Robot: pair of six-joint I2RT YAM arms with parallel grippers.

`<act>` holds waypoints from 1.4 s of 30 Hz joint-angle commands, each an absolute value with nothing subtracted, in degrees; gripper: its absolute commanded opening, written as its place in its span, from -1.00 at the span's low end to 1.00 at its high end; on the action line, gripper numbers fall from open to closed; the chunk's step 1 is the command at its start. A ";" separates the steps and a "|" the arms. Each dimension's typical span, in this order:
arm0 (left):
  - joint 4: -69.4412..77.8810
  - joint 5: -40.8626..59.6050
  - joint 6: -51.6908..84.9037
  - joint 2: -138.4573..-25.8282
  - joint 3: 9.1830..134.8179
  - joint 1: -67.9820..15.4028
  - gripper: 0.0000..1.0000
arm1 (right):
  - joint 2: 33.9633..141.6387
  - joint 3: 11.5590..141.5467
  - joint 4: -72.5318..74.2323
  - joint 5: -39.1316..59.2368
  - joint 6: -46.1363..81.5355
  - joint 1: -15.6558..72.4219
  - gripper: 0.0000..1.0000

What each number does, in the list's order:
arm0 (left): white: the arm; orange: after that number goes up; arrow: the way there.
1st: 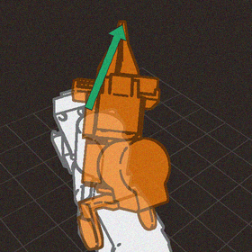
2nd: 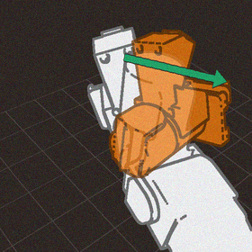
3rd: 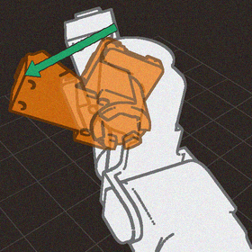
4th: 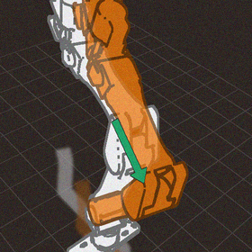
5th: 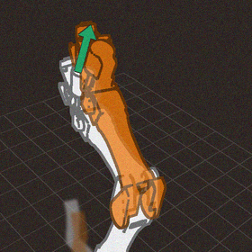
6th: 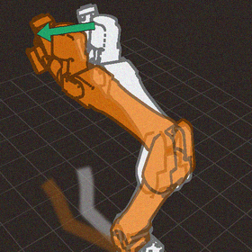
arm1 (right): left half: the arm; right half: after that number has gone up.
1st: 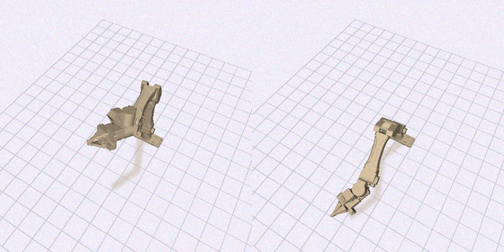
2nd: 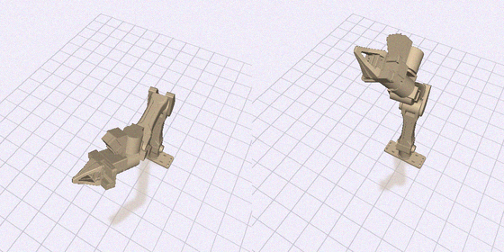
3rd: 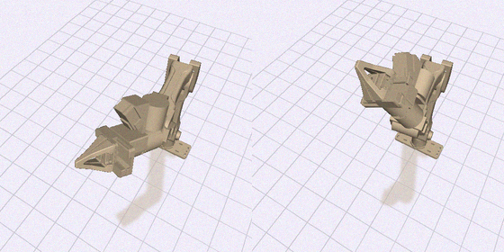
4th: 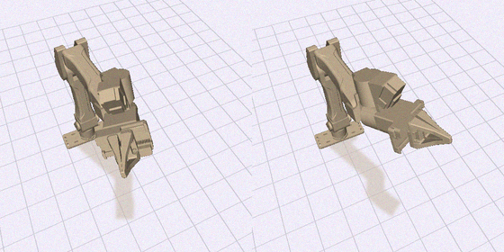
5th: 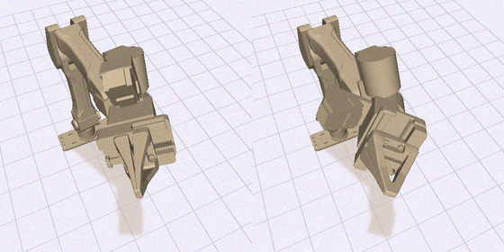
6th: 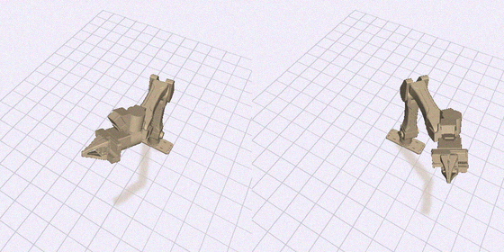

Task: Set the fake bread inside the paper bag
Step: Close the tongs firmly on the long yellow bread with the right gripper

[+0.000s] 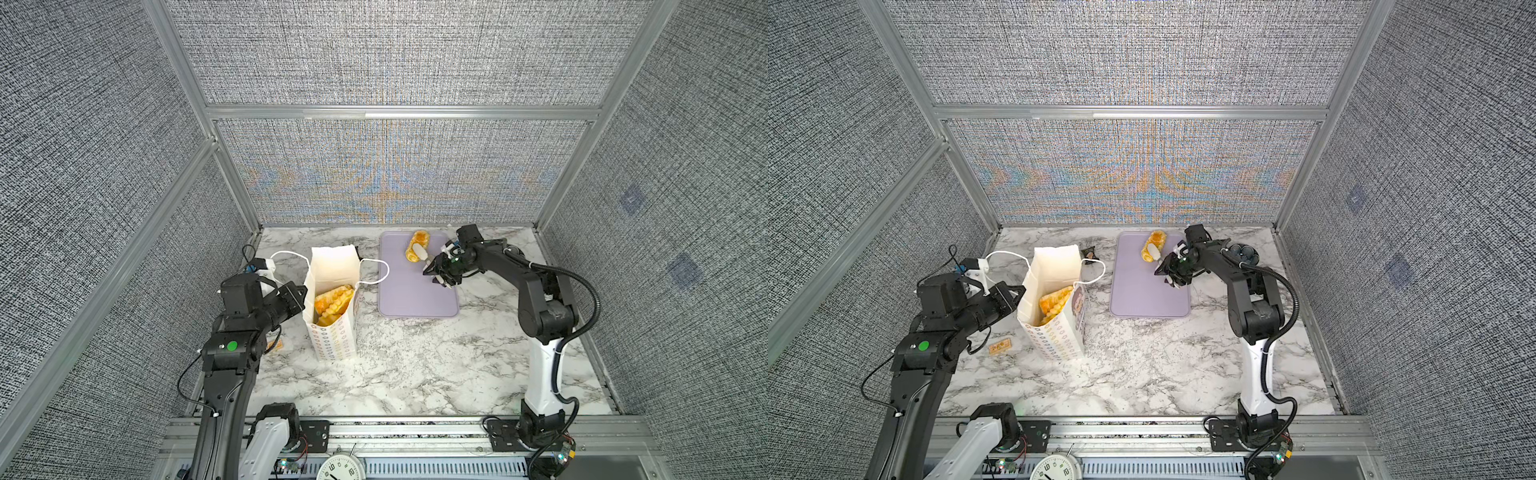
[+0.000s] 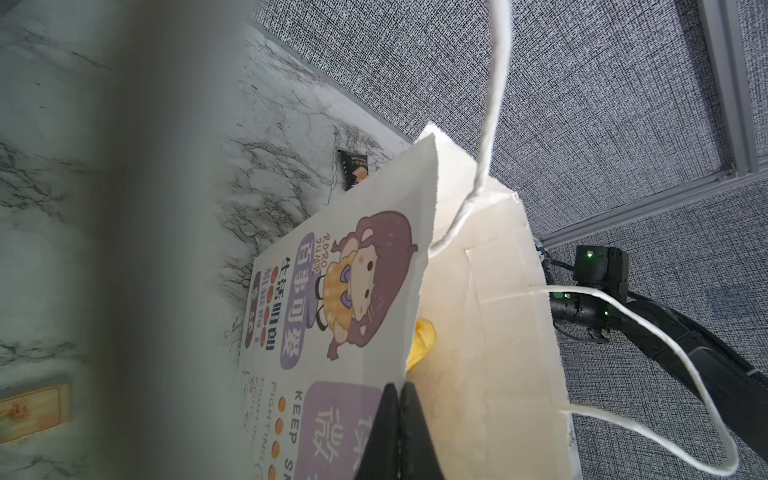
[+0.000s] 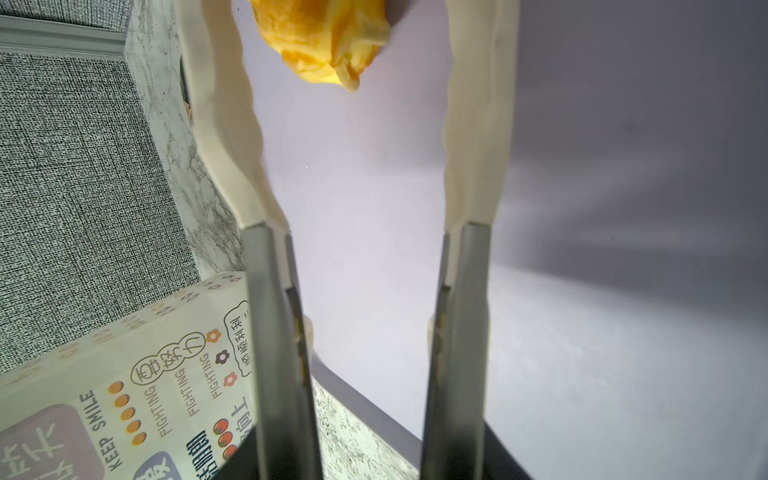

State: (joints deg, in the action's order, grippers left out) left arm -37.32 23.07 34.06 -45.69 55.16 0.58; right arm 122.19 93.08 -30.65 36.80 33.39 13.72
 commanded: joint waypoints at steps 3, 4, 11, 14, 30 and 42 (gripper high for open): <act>-36.06 23.60 33.02 -45.97 55.46 0.66 -1.00 | 123.69 95.13 -29.18 38.67 34.47 14.15 -0.02; -36.06 23.56 33.05 -46.03 55.46 0.66 -1.00 | 123.97 95.47 -29.28 38.76 34.63 14.27 -0.02; -36.17 23.56 32.96 -45.97 55.49 0.70 -1.00 | 125.87 97.56 -29.18 38.85 35.36 14.42 -0.04; -36.32 23.61 32.87 -45.97 55.56 0.66 -1.00 | 126.37 98.00 -29.27 38.72 35.47 14.43 -0.07; -36.48 23.39 33.03 -45.35 55.50 0.70 -1.00 | 122.57 94.64 -28.39 38.33 35.06 14.38 -0.39; -36.38 23.31 33.49 -44.96 55.35 0.70 -1.00 | 116.32 90.49 -29.59 37.28 32.98 14.42 -0.42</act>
